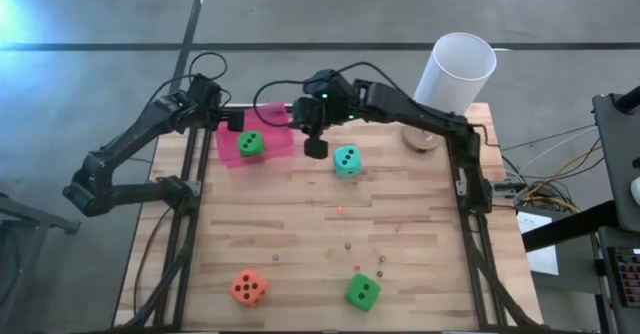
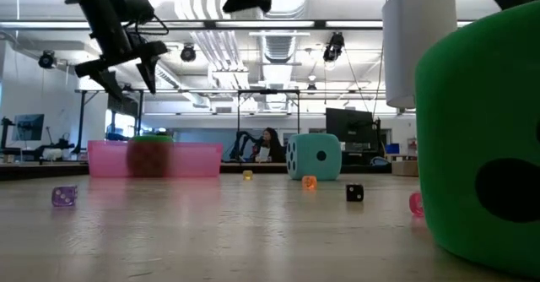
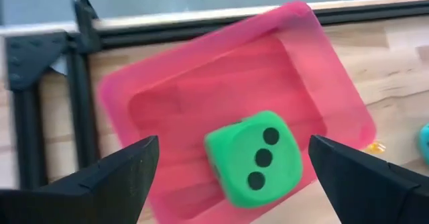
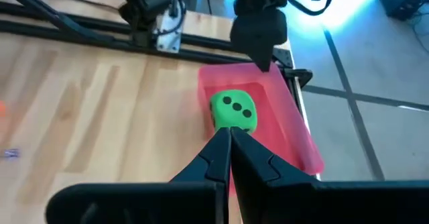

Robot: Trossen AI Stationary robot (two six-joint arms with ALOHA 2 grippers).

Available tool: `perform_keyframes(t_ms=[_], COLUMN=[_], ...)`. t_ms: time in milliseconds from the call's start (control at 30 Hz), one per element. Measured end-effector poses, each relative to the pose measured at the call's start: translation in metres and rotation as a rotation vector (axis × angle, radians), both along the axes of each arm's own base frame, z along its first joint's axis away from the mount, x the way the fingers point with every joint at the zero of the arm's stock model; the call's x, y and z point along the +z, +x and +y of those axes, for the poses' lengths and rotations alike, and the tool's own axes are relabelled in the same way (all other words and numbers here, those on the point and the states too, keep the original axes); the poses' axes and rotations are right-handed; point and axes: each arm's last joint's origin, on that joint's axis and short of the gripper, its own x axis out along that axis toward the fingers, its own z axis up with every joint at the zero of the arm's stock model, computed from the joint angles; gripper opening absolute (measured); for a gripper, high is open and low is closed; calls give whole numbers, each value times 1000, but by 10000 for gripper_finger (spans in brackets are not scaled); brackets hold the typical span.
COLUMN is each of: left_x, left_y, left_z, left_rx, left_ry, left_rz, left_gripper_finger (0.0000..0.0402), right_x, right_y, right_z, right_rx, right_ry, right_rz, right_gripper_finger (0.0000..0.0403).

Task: Pick & Place Dice
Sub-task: Put the big blue dice into the red bin

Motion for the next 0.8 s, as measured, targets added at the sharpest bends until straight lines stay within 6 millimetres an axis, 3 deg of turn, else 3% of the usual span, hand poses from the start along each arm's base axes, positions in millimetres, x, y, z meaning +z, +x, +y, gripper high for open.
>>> perform_keyframes(t_ms=[233,467,800], left_x=[19,40,58], left_y=[2,2,3], left_z=[-9,-29,-74], left_rx=[-57,-152,-369], left_ry=[21,111,162], left_rz=[49,73,35], left_gripper_finger=[390,386,389], right_x=[27,36,7], right_y=[-34,-61,-63], right_z=[27,40,46], right_rx=[21,-16,-77], right_ry=[43,127,218], right_rz=[45,131,226], right_gripper_finger=[8,8,8])
